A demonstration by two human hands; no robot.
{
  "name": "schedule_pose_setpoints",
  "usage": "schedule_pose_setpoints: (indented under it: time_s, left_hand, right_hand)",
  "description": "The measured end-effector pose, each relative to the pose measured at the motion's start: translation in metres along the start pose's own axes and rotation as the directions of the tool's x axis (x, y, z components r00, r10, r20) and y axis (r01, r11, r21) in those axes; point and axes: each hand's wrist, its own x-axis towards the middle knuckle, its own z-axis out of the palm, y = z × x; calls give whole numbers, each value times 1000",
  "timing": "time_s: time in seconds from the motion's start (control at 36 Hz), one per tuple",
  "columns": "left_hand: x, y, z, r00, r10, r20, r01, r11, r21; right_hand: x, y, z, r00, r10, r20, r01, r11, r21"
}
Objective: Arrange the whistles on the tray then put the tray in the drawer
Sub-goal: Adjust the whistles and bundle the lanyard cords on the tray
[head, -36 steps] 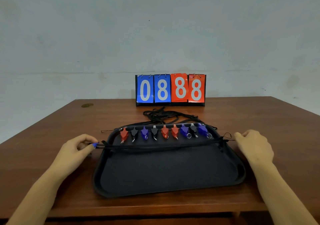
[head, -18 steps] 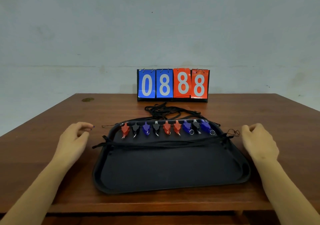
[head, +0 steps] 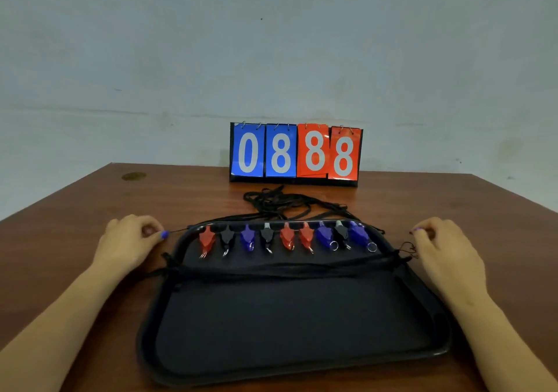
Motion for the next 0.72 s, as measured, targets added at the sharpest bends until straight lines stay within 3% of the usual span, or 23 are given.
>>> schedule_pose_setpoints:
  time_s: [0.19,0.31,0.36,0.47,0.61,0.72]
  left_hand:
    - [-3,2,1,999,-25,-47,24,999,-22]
    - [-6,8,-4,991,-84,-101,56,966,-252]
    - [-9,12,-7,981,-123,-148,63,931,-360]
    - [-16,17,-13,933,-191,-304,80,936,-343]
    - [-20,21,-19,878,-263,-400,78,903,-423]
    - [-22,27,-20,851,-276,-446,37,879,-475]
  right_hand:
    - [-4,-2,-5,999,9,-45,-6,999,53]
    - [-5,-17,-10,998,-12,-55,13,1000,21]
    - [-5,-30,-13,998,-53,-18,52,998,-47]
    - [-7,-70,-17,987,-60,146,65,997,-29]
    - [-4,-134,1,886,-234,400,95,936,338]
    - [-12,-186,19,776,-426,465,214,871,441]
